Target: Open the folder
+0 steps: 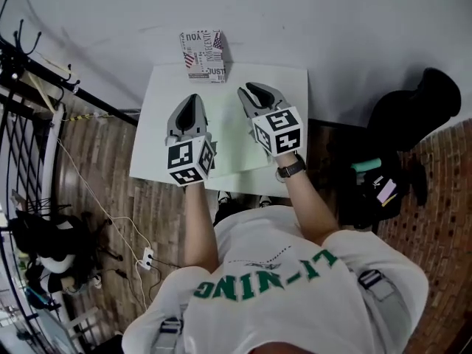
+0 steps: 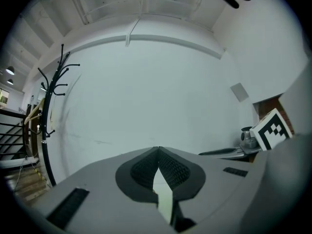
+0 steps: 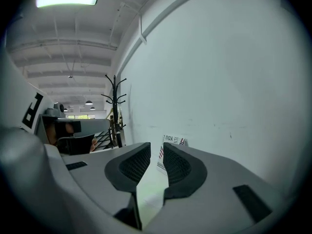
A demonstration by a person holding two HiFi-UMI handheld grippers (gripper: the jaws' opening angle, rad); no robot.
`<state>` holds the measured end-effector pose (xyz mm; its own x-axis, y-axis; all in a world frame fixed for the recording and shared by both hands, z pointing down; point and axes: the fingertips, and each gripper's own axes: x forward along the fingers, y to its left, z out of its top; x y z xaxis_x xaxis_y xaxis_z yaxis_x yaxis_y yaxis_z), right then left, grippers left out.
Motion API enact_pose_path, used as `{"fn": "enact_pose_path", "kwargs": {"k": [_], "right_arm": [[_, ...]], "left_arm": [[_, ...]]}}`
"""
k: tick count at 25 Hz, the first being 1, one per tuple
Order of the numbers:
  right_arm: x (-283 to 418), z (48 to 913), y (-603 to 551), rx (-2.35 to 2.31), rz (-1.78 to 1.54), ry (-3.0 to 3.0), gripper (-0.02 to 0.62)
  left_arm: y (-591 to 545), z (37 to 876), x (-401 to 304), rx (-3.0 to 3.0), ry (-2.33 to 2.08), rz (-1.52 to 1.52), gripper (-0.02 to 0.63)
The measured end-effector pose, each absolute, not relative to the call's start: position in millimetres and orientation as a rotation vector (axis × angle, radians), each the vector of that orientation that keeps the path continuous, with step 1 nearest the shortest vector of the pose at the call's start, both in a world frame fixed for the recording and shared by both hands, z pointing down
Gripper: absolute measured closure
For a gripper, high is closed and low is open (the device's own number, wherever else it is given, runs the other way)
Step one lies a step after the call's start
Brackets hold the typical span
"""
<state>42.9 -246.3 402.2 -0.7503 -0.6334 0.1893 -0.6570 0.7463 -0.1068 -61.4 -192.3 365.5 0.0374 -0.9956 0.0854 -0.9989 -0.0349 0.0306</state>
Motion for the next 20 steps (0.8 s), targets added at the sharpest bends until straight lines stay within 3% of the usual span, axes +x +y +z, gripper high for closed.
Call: {"fn": "enact_pose_path", "kwargs": {"k": [7,20], "right_arm": [[45.5,451.8,-289.9,1.094,0.360,-2.668,0.468],[60.6,581.0,-299.4,0.995,0.842,-2.443,0.324]], "left_arm": [[-237.0,388.5,-64.0,2.264,-1.998,0.103,0.592],[-271.3,440.0,-63.2,2.283,-1.828,0.184,0.592]]}}
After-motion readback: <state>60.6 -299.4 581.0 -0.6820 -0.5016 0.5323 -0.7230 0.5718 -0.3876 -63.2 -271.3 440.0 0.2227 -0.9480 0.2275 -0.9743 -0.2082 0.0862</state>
